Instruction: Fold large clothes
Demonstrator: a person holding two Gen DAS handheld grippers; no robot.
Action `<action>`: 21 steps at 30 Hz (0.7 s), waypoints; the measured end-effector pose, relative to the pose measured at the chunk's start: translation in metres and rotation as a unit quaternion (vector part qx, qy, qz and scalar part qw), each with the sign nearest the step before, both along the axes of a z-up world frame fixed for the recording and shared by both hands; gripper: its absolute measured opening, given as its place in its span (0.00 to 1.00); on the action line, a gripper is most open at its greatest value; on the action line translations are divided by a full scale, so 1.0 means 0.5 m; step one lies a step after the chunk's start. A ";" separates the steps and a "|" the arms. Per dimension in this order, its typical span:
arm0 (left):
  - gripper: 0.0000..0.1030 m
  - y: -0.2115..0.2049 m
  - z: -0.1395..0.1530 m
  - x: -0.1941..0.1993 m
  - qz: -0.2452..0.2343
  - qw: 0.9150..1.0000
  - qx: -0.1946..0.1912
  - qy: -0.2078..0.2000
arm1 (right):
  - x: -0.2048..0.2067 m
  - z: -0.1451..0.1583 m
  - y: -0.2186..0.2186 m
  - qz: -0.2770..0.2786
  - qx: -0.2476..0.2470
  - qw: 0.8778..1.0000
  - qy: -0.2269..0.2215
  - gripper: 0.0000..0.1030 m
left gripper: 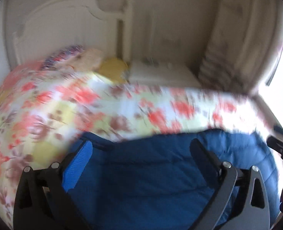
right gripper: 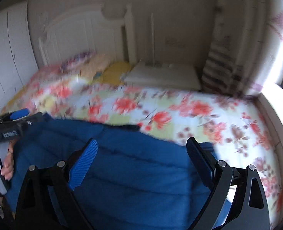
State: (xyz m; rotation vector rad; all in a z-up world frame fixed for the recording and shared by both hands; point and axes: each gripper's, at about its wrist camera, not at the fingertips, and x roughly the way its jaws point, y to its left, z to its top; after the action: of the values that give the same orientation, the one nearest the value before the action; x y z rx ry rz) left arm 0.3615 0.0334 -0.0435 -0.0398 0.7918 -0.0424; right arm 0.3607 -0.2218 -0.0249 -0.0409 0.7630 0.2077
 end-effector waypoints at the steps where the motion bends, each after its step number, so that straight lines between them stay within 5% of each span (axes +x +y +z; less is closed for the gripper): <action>1: 0.98 -0.018 -0.036 0.019 -0.004 0.999 0.012 0.030 | 0.022 -0.045 0.025 0.005 -0.024 0.999 0.030 0.88; 3: 0.98 -0.037 -0.111 0.051 -0.006 0.995 0.027 0.099 | 0.067 -0.128 0.050 0.010 -0.048 0.992 0.116 0.96; 6: 0.98 -0.024 -0.123 0.053 -0.001 0.996 0.005 0.087 | 0.078 -0.134 0.039 0.004 -0.024 0.992 0.123 0.96; 11: 0.98 -0.030 -0.128 0.037 0.000 0.997 0.022 0.069 | 0.067 -0.122 0.038 -0.005 -0.028 0.993 0.118 0.95; 16: 0.98 -0.040 -0.129 0.036 0.003 0.998 0.036 0.060 | 0.028 -0.037 0.049 -0.003 0.014 0.999 0.047 0.95; 19: 0.98 -0.037 -0.128 0.034 0.003 0.998 0.031 0.059 | 0.047 -0.044 0.107 0.005 -0.039 0.998 0.046 0.96; 21: 0.98 -0.032 -0.128 0.033 0.004 0.998 0.025 0.057 | 0.087 -0.120 0.141 0.008 -0.097 0.989 0.108 0.96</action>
State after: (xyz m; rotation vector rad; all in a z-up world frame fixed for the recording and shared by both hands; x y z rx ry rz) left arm 0.3780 0.0172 -0.1076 0.0012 0.9067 -0.0131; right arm 0.4041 -0.1512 -0.0848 -0.2121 0.9976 0.1535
